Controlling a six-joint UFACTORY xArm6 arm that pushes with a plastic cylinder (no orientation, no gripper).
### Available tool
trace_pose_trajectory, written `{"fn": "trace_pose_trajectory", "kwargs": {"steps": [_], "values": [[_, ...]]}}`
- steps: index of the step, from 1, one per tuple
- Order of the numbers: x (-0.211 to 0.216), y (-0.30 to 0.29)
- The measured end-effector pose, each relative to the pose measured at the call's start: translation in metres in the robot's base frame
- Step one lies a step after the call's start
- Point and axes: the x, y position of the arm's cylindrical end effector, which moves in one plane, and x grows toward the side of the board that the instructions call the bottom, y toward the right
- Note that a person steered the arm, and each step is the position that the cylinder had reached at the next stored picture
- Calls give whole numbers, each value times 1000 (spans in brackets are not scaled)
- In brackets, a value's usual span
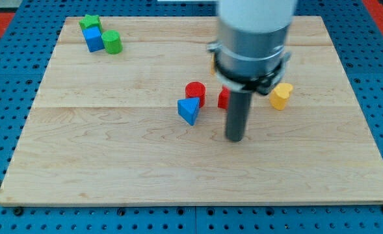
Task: Move the yellow blocks close to the red blocks
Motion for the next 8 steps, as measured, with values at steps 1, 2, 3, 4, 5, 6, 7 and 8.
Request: {"fn": "trace_pose_trajectory", "kwargs": {"steps": [1, 2, 3, 4, 5, 6, 7, 8], "values": [[-26, 70], [-54, 120], [-51, 55], [-51, -9], [-40, 26], [-70, 64], [-95, 82], [-99, 58]]}}
